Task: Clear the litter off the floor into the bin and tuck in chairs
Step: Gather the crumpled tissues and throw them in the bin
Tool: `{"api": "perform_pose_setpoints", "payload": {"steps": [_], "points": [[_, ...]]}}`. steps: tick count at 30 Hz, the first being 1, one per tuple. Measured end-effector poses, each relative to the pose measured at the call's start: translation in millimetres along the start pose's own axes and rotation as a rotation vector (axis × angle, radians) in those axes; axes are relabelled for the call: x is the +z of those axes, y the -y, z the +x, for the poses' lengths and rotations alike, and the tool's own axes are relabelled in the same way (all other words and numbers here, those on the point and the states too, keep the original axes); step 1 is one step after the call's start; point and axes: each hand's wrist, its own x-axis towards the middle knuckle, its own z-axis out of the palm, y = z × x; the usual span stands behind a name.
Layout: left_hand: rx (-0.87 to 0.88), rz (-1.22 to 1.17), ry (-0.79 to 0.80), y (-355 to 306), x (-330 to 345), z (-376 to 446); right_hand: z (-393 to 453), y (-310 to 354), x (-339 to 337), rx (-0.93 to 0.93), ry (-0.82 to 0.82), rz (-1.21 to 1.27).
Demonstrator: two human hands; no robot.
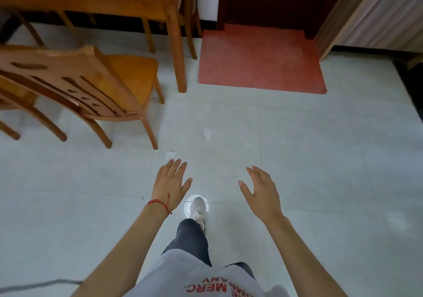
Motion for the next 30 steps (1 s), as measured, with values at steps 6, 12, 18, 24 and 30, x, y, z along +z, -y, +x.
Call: {"api": "perform_pose_setpoints", "payload": {"steps": [6, 12, 18, 24, 30], "points": [[0.003, -0.030, -0.021, 18.9, -36.2, 93.6, 90.2, 32.1, -22.8, -0.005, -0.001, -0.002], [-0.074, -0.097, -0.057, 36.9, -64.3, 150.5, 157.2, 55.7, -36.3, -0.046, 0.041, -0.017], [-0.185, -0.124, -0.050, 44.7, -65.1, 183.1, 226.0, 59.0, -41.6, -0.108, 0.121, -0.075], [-0.371, -0.157, -0.059, 42.5, -60.5, 216.9, 302.1, 53.6, -51.2, -0.219, 0.222, -0.126], [-0.577, -0.203, -0.095, 22.6, -49.5, 254.1, 380.3, 40.8, -68.6, -0.318, 0.333, -0.152]]}}
